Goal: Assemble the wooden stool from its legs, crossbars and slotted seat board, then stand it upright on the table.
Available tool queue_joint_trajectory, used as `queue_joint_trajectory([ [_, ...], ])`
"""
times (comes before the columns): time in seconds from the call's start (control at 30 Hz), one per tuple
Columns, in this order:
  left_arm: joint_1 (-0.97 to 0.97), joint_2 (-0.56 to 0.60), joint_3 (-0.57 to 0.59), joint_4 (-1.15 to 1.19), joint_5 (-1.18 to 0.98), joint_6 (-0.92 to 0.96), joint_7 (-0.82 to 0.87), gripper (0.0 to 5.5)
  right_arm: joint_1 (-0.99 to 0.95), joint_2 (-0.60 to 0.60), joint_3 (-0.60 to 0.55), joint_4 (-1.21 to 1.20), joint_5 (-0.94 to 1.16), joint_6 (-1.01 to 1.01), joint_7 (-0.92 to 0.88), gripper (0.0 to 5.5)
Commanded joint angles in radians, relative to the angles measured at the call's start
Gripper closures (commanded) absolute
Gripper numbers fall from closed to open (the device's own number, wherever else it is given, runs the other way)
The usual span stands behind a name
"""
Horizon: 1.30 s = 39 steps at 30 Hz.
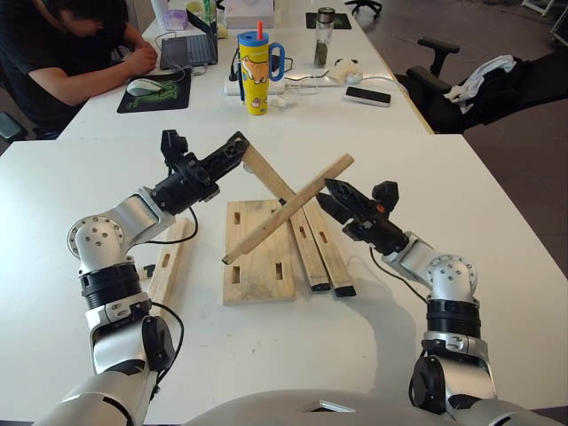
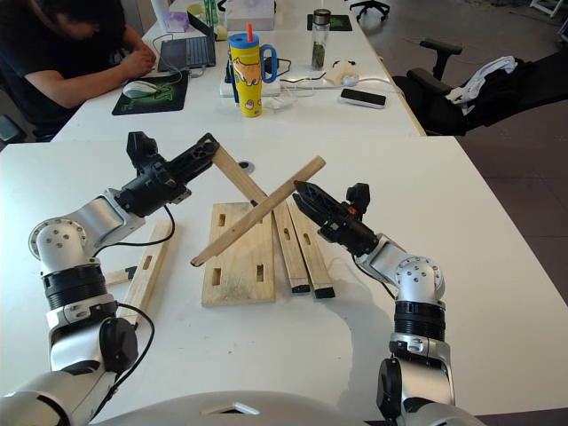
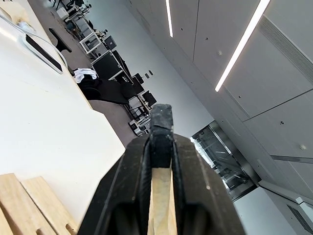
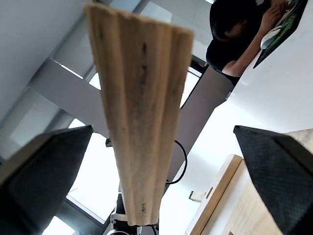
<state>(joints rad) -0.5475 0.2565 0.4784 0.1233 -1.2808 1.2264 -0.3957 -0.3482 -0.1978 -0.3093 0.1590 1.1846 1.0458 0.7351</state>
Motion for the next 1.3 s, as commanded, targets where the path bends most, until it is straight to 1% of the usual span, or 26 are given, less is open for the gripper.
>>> queue_joint_trajectory([
  [0.03,0.018,-0.01,-0.006,-0.03,-0.049,0.012,0.034,5.08,-0.014,0.003,-0.003,-0.013,0.017,0.014,-0.004,0.1],
  [0.07,0.02,-0.011,-0.007,-0.032,-0.056,0.012,0.039,5.08,-0.013,0.003,-0.004,-0.014,0.022,0.018,-0.004,0.38],
  [0.13,0.024,-0.012,-0.012,-0.03,-0.061,0.007,0.05,5.08,-0.005,-0.002,-0.003,-0.024,0.029,0.027,0.002,0.59],
  [0.2,0.025,-0.015,-0.011,-0.022,-0.064,-0.004,0.066,5.08,0.007,-0.01,0.003,-0.04,0.028,0.034,0.013,0.98],
  [0.57,0.066,-0.012,-0.021,-0.045,-0.093,-0.015,0.087,5.08,0.007,-0.017,0.008,-0.031,-0.001,0.025,0.012,2.64],
  [0.73,0.076,-0.006,-0.033,-0.052,-0.098,-0.021,0.087,5.08,0.007,-0.021,0.008,-0.03,-0.002,0.023,0.026,3.31],
  [0.77,0.079,-0.002,-0.038,-0.056,-0.084,-0.033,0.091,5.08,0.008,-0.021,0.008,-0.031,-0.001,0.024,0.028,3.33],
  [0.8,0.08,-0.002,-0.038,-0.056,-0.079,-0.043,0.095,4.79,0.009,-0.02,0.008,-0.031,0.002,0.025,0.03,3.33],
  [0.87,0.077,-0.004,-0.035,-0.05,-0.089,-0.052,0.099,4.52,0.012,-0.02,0.009,-0.035,0.005,0.028,0.035,3.37],
  [0.9,0.076,-0.003,-0.034,-0.049,-0.1,-0.051,0.099,4.29,0.014,-0.02,0.009,-0.036,0.005,0.028,0.035,3.41],
  [1.07,0.057,-0.003,-0.013,-0.022,-0.134,-0.073,0.116,3.64,0.015,-0.026,0.006,-0.031,0.009,0.033,0.044,3.42],
  [1.2,0.035,0.0,0.02,0.021,-0.138,-0.133,0.139,3.01,0.015,-0.042,0.004,-0.021,0.01,0.044,0.065,3.42],
  [1.3,0.014,0.046,0.047,0.086,-0.059,-0.227,0.106,2.52,0.036,-0.08,0.01,-0.04,0.016,0.076,0.096,3.42],
])
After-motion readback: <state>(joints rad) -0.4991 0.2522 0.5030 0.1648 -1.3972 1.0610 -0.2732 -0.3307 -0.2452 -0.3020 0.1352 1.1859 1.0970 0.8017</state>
